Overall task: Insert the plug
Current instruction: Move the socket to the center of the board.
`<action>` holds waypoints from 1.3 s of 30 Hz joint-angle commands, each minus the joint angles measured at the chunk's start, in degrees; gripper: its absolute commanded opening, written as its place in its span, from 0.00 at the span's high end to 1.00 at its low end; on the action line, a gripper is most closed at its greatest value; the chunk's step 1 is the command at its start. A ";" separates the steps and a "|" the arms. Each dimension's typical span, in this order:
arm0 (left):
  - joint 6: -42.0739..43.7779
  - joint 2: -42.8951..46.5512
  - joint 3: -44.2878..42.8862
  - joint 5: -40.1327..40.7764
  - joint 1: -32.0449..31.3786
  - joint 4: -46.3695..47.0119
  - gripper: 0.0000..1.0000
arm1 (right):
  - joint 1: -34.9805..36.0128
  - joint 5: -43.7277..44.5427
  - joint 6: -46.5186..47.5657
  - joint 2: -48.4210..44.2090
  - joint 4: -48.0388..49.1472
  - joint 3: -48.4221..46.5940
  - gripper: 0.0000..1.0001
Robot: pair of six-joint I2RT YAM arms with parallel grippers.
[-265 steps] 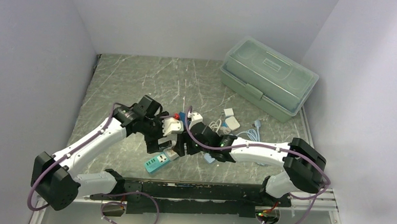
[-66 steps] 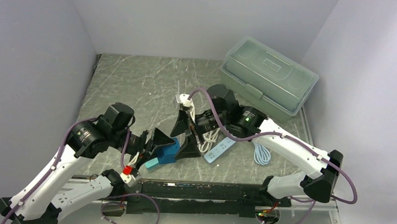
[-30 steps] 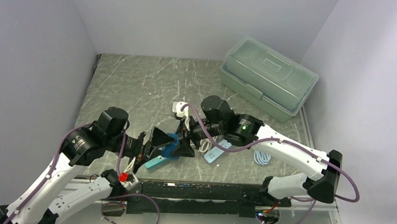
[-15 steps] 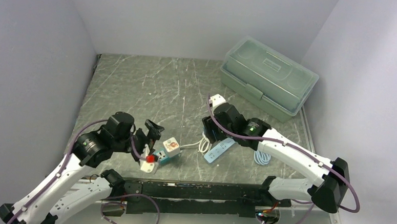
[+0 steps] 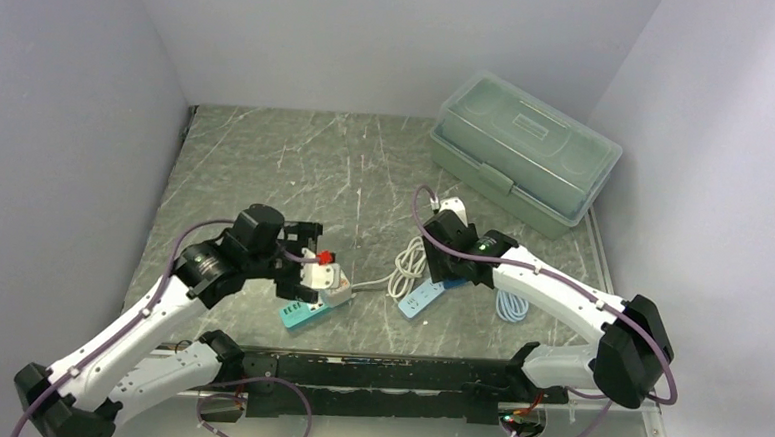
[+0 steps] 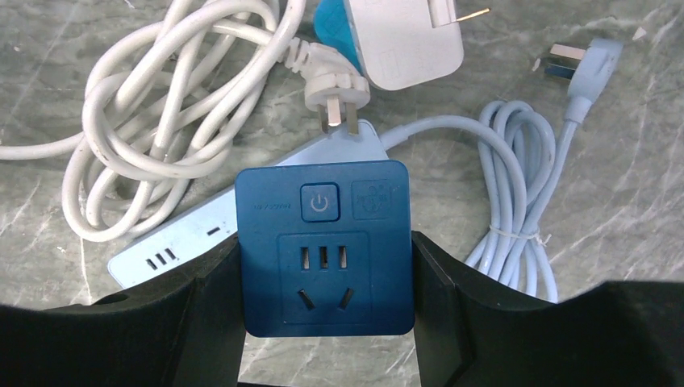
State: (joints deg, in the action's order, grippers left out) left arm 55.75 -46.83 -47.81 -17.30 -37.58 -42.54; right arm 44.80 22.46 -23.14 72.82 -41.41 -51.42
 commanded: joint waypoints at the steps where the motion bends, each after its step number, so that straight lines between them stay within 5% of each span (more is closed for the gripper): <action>1: -7.50 -4.64 -4.09 -2.04 0.06 5.68 0.00 | 0.03 -0.58 1.47 -1.68 5.78 0.15 1.00; 15: -20.66 -8.36 -6.96 -0.65 0.15 5.32 0.00 | -0.02 -5.91 2.56 -3.86 9.89 4.85 1.00; 39: -20.52 -10.65 -8.52 0.33 0.21 7.99 0.00 | 1.74 -21.61 -11.61 1.38 27.72 11.24 1.00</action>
State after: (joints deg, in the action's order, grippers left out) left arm 36.32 -57.28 -53.76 -17.45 -37.54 -36.40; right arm 44.73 9.52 -29.47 70.76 -19.55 -41.25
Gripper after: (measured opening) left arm 0.996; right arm 0.640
